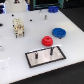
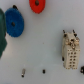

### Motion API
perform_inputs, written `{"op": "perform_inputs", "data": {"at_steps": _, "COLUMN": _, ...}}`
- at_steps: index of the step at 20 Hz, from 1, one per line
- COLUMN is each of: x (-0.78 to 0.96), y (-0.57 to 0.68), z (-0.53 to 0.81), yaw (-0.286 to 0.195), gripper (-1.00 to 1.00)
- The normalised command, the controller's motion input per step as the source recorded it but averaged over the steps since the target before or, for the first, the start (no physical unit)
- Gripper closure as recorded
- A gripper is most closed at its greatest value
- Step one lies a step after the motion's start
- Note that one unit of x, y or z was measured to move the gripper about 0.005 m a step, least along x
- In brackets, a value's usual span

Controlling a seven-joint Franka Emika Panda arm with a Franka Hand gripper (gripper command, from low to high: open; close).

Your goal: Insert the blue gear onto the right peg, followed by the red gear

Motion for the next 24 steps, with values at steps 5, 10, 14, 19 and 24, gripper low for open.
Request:
{"op": "perform_inputs", "data": {"at_steps": 5, "x": -0.54, "y": 0.64, "z": 0.01, "yaw": 0.000, "gripper": -1.00}}
{"op": "perform_inputs", "data": {"at_steps": 10, "x": -0.43, "y": 0.61, "z": -0.05, "yaw": 0.000, "gripper": -1.00}}
{"op": "perform_inputs", "data": {"at_steps": 14, "x": -0.24, "y": 0.53, "z": -0.26, "yaw": 0.000, "gripper": -1.00}}
{"op": "perform_inputs", "data": {"at_steps": 19, "x": -0.11, "y": 0.45, "z": -0.39, "yaw": 0.000, "gripper": -1.00}}
{"op": "perform_inputs", "data": {"at_steps": 24, "x": -0.11, "y": 0.37, "z": -0.49, "yaw": 0.000, "gripper": -1.00}}
